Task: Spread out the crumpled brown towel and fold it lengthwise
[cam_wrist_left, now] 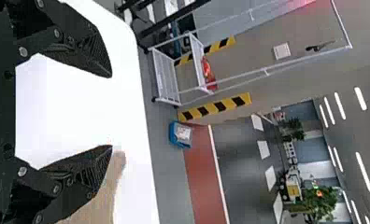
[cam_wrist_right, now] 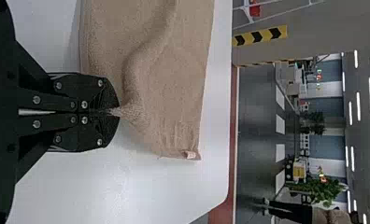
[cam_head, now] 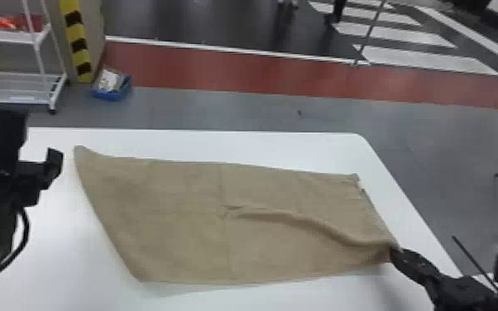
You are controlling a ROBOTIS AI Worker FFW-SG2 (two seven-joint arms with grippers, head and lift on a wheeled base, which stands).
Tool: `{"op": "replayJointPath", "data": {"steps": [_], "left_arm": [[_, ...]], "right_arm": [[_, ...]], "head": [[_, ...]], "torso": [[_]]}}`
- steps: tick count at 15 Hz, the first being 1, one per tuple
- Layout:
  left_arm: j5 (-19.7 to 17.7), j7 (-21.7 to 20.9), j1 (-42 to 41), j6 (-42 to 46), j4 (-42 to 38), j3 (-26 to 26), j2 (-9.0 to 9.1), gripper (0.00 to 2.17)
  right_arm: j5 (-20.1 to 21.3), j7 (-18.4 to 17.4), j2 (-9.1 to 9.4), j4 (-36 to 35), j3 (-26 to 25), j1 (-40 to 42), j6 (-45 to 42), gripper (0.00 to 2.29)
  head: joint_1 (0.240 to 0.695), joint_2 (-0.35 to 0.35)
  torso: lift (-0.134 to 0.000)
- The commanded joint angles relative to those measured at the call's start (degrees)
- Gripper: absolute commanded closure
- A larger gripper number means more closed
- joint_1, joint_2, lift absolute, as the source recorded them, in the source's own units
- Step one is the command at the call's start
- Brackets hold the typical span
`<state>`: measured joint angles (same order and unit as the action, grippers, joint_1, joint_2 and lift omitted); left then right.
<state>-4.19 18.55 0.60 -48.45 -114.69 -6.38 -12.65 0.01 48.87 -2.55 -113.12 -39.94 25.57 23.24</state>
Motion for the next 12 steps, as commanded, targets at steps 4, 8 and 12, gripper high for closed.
{"op": "replayJointPath", "data": {"steps": [4, 8, 12], "left_arm": [[-14.0, -8.5, -19.0, 0.3, -18.0, 12.7, -1.06, 0.03], [-20.8, -9.0, -27.1, 0.5, -25.7, 8.8, 0.87, 0.14], [-10.8, -7.9, -30.4, 8.1, -23.1, -2.9, 0.78, 0.27]], "right_arm": [[0.7, -0.7, -0.09, 1.9, 1.5, -0.7, -1.1, 1.45], [1.5, -0.9, -0.18, 2.7, 2.9, -1.0, -1.1, 1.45], [1.3, -0.8, -0.44, 3.2, 2.1, -0.9, -1.1, 1.45]], "head": [[0.695, -0.161], [0.695, -0.219], [0.695, -0.337]], "torso": [[-0.125], [-0.125], [-0.125]]}}
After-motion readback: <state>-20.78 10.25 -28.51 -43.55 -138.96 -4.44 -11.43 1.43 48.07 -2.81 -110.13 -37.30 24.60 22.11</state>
